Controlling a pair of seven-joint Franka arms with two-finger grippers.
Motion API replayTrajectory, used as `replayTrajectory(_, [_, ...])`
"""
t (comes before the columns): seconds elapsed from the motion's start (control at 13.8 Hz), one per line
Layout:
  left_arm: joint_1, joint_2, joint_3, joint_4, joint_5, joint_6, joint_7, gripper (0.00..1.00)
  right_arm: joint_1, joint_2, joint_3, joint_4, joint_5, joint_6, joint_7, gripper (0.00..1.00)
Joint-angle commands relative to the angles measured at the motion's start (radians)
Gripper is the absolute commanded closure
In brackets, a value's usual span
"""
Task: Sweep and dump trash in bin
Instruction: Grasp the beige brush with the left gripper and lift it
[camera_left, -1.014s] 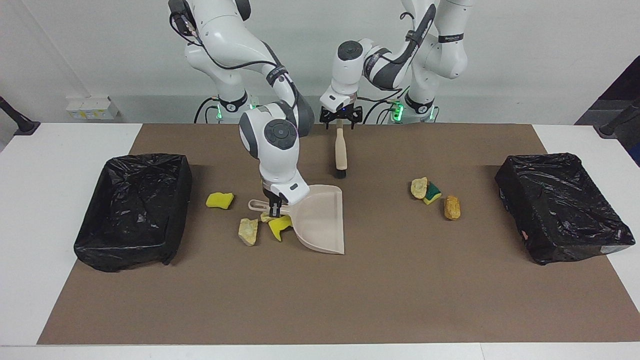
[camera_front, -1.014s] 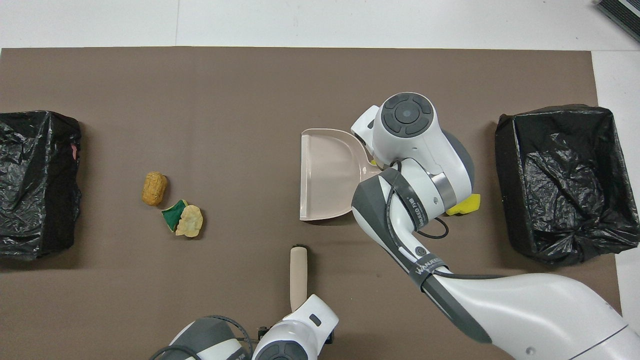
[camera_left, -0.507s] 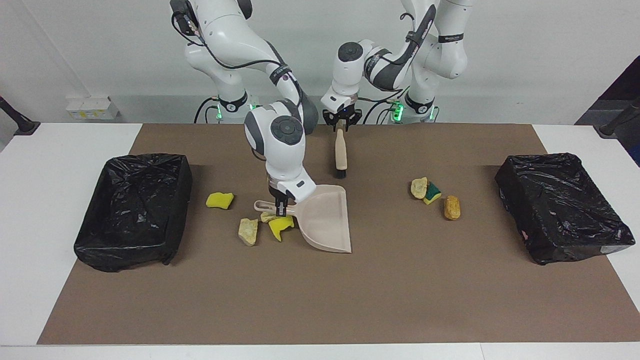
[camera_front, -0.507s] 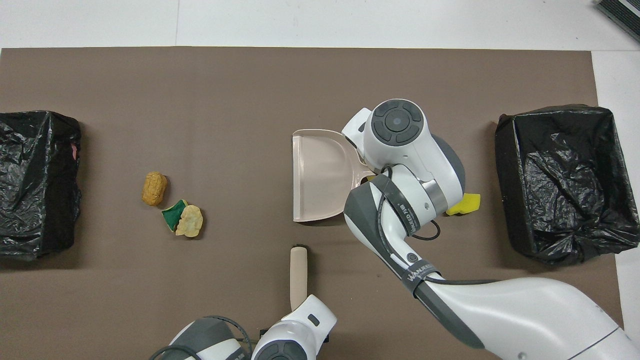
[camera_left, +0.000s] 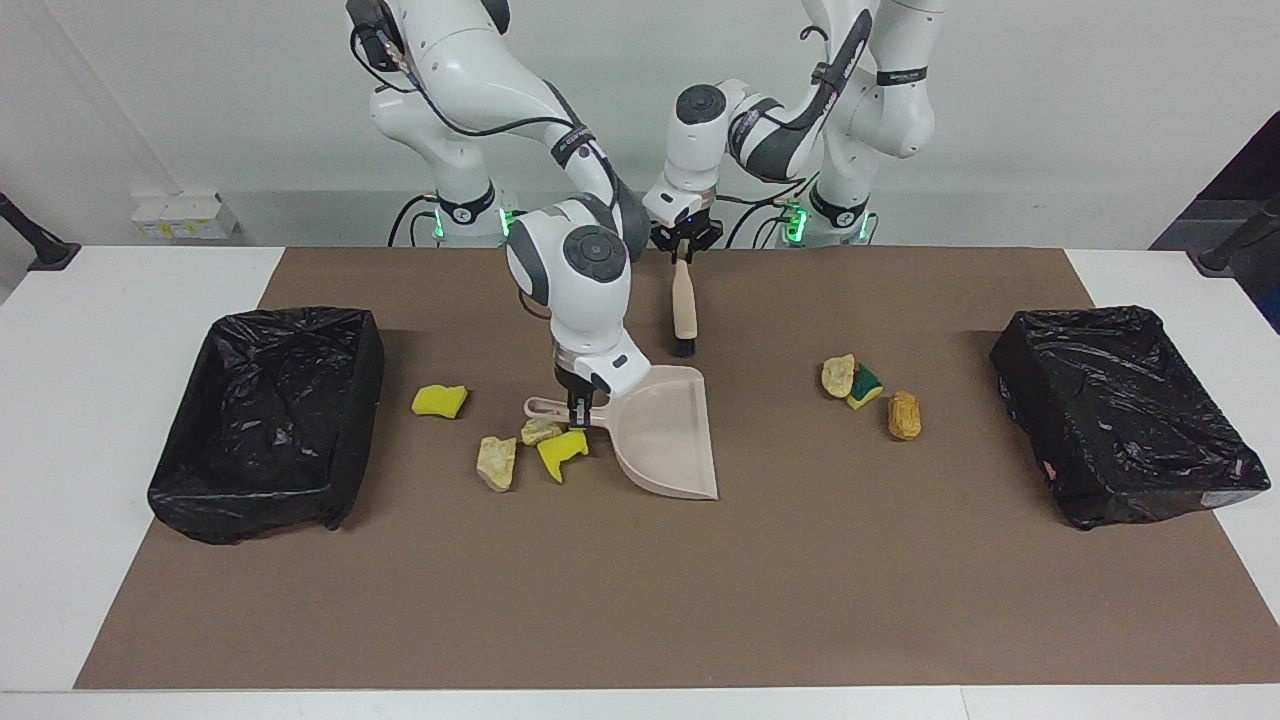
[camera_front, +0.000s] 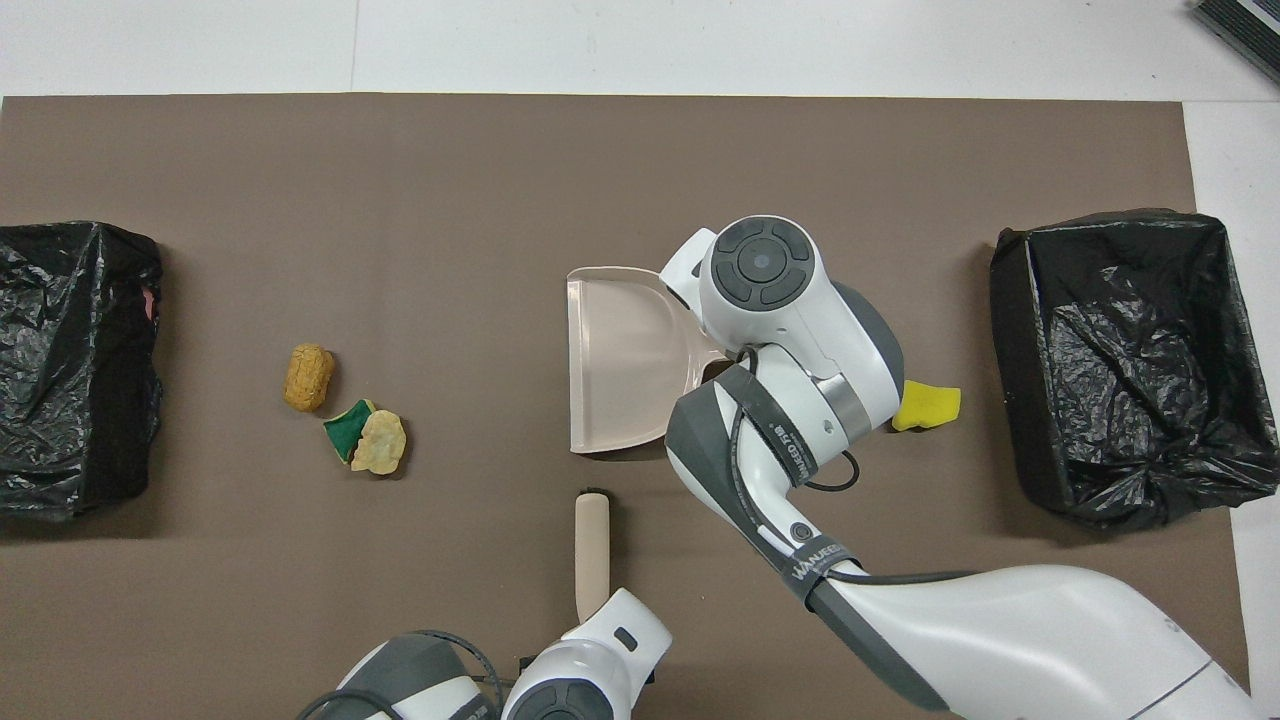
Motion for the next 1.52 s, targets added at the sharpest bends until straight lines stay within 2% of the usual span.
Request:
replayTrajectory(0.0, [0.027,-0.026,0.017,0.022,0.017,-0.085,0.044,1.0,-0.003,-0.004,0.007,-0.016,-0.027,0.041,0.025,1.0])
replayTrajectory(0.29, [0.151,-0.104,0.02,0.071,0.017,-0.263,0.199,1.0,0.017,0.0,0.007,-0.016,-0.027,0.044,0.031,1.0])
replayTrajectory(0.43, [0.264,-0.2,0.019,0.077,0.02,-0.355,0.316,1.0,0.022,0.0,0.007,-0.016,-0.033,0.044,0.031,1.0])
replayTrajectory(0.51, [0.32,-0.233,0.02,0.086,0.025,-0.403,0.385,1.0,0.023,0.0,0.007,-0.016,-0.033,0.044,0.031,1.0])
replayTrajectory(0.58, [0.378,-0.235,0.02,0.092,0.033,-0.417,0.434,1.0,0.025,0.0,0.007,-0.016,-0.033,0.044,0.032,1.0])
replayTrajectory(0.8, [0.617,-0.21,0.019,0.115,0.066,-0.399,0.642,1.0,0.025,0.003,0.007,-0.016,-0.034,0.059,0.029,1.0])
replayTrajectory(1.09, [0.875,-0.082,0.019,0.256,0.066,-0.394,0.862,1.0,0.042,0.016,0.007,-0.01,-0.033,0.058,0.048,1.0])
replayTrajectory(1.3, [0.946,0.027,0.02,0.33,0.079,-0.387,0.879,1.0,0.042,0.017,0.007,-0.007,-0.034,0.058,0.049,1.0])
replayTrajectory(1.45, [0.973,0.055,0.02,0.33,0.112,-0.356,0.882,1.0,0.042,0.017,0.007,-0.008,-0.034,0.058,0.049,1.0])
